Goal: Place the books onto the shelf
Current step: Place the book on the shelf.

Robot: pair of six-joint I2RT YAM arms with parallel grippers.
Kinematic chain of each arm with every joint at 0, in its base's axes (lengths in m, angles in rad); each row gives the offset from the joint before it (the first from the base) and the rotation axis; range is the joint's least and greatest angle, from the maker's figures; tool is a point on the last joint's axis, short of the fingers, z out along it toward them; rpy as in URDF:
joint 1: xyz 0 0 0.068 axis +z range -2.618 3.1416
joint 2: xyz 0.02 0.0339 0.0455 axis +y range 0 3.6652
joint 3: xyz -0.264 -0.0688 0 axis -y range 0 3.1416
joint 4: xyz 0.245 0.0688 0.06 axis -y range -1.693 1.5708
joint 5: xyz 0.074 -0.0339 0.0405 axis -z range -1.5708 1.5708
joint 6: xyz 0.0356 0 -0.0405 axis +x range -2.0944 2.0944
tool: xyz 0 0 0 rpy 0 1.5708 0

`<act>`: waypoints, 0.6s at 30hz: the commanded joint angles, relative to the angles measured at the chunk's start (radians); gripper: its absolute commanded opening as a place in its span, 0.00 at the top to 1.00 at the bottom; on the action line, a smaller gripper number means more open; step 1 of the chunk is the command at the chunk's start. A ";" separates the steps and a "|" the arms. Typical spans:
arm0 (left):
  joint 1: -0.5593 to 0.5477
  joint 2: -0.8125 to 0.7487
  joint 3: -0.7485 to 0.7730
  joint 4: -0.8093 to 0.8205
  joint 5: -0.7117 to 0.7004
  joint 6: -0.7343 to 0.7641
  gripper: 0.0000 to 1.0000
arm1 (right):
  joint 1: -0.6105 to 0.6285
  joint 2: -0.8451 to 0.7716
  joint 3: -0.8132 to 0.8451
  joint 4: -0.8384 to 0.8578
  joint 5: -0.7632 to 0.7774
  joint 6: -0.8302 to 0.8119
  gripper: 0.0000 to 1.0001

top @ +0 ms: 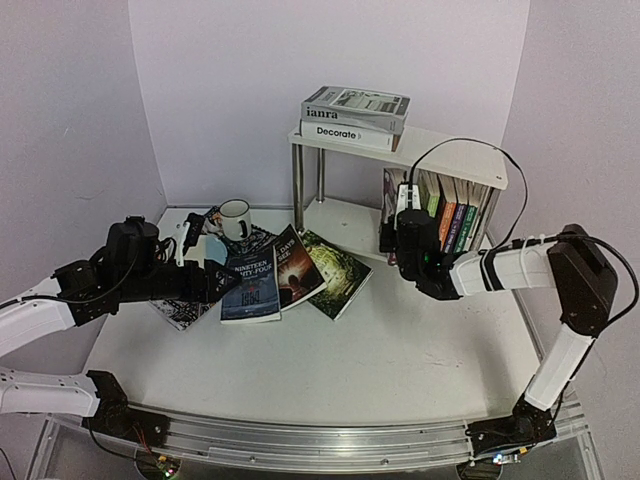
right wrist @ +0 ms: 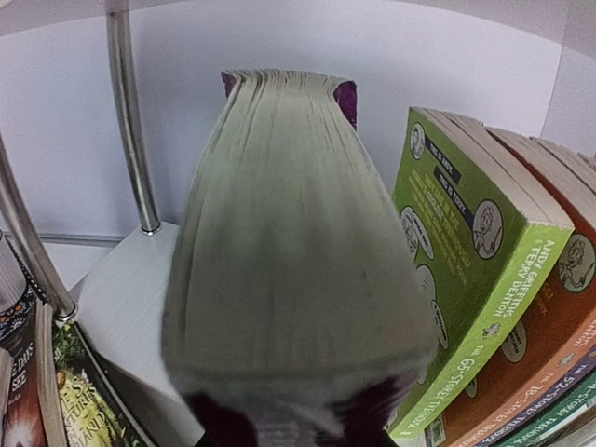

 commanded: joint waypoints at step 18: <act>0.000 0.011 0.005 0.037 -0.012 0.038 0.18 | -0.101 0.164 0.224 0.095 0.180 0.110 1.00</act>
